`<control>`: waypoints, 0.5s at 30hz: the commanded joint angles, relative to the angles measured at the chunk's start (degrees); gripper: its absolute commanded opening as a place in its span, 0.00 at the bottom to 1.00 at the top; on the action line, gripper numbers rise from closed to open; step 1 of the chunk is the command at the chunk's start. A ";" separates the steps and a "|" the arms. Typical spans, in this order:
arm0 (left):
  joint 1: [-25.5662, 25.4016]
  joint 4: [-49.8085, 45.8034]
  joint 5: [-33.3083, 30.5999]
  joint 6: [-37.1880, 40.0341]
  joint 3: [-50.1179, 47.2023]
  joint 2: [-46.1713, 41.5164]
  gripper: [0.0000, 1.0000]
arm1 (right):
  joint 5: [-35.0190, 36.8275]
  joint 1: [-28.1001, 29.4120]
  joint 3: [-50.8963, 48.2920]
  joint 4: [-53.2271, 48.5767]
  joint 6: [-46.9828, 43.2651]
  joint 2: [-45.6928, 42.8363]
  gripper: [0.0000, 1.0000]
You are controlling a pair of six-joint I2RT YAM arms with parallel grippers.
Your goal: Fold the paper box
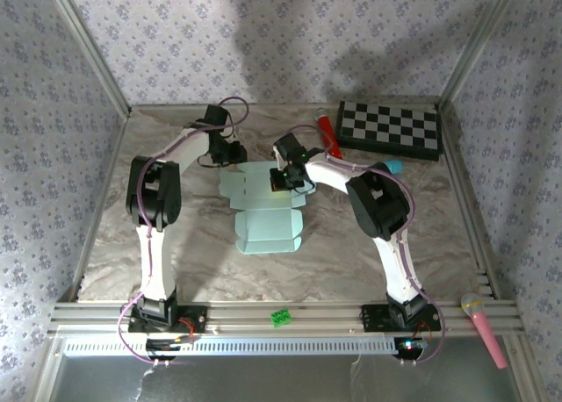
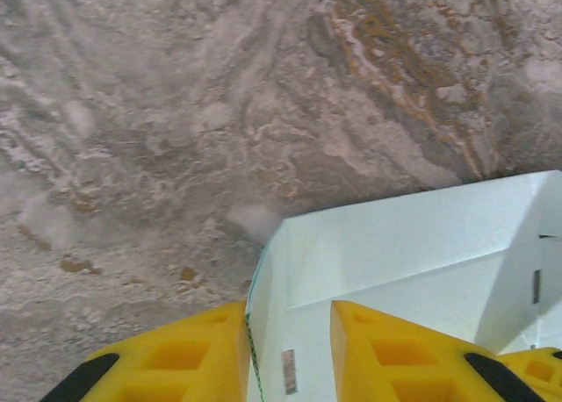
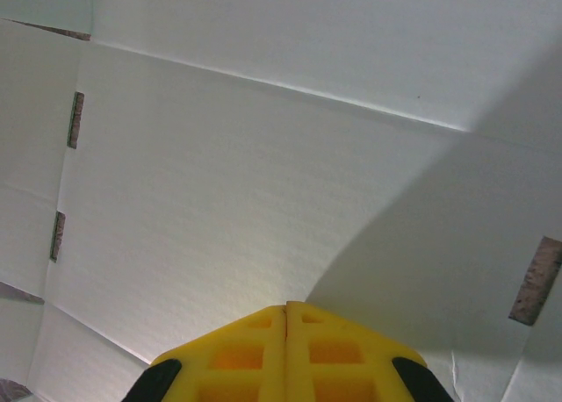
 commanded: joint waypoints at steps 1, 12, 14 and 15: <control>-1.24 -1.27 2.64 1.72 1.92 -0.47 0.28 | -0.09 0.31 -0.89 -0.63 0.82 2.01 0.05; -2.12 -0.78 4.82 1.02 4.00 4.23 0.28 | -0.67 0.57 -0.67 -0.83 0.50 2.57 0.04; -2.16 -0.77 5.39 0.61 4.28 5.13 0.28 | -0.80 0.56 -0.67 -0.79 0.41 2.52 0.05; -2.20 -0.90 5.48 0.51 4.33 5.31 0.28 | -0.80 0.57 -0.70 -0.84 0.26 2.40 0.05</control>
